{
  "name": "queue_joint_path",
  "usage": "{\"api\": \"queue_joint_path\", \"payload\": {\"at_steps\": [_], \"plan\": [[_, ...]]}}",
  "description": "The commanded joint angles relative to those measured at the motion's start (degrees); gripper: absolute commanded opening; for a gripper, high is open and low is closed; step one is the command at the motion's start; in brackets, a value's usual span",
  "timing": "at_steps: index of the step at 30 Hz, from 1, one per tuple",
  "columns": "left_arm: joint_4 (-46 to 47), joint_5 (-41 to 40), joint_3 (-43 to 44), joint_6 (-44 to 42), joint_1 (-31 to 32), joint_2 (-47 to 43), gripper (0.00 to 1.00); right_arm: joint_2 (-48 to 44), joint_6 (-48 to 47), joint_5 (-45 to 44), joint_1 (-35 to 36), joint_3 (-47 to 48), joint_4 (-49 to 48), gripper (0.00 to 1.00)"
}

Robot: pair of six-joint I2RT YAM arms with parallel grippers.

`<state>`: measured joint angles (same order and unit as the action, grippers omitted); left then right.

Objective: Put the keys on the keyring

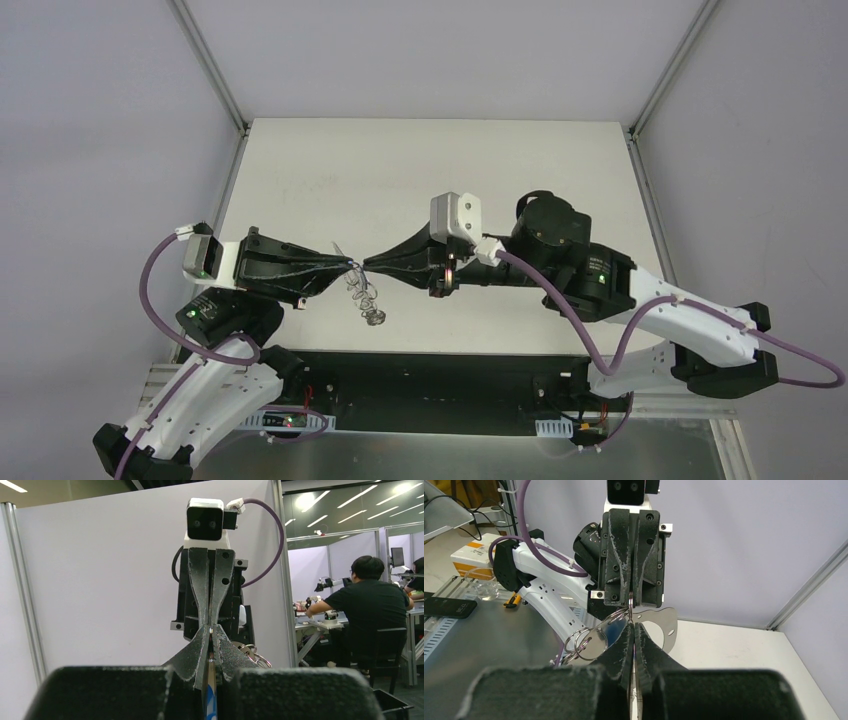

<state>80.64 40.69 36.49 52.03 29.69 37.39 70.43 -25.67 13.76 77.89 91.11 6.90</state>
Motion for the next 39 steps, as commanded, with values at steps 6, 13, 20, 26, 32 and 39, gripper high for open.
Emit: {"api": "queue_joint_path", "payload": {"at_steps": [6,13,20,26,32,39], "plan": [[4.37,-0.56,3.1,1.24,0.64,0.15,0.0,-1.62,-1.9,3.53,0.16,-3.35,-2.06,0.0],[4.35,-0.47,3.49,1.44,0.65,0.81,0.0,-2.58,-4.62,4.43,0.18,-5.88,-1.57,0.0],[4.35,-0.33,3.77,1.84,0.63,1.42,0.0,-4.52,-4.83,1.13,0.14,-8.05,-2.9,0.27],[4.27,0.01,3.77,2.01,0.64,1.62,0.0,-8.62,-4.42,-2.67,0.15,-10.95,-5.19,0.38],[4.35,2.08,4.81,4.03,0.59,2.31,0.0,-10.56,-3.13,-3.63,0.14,-11.29,-4.27,0.43],[4.26,5.79,8.06,12.17,0.63,4.1,0.0,-10.04,-0.19,-0.99,0.16,-5.76,5.2,0.45]]}}
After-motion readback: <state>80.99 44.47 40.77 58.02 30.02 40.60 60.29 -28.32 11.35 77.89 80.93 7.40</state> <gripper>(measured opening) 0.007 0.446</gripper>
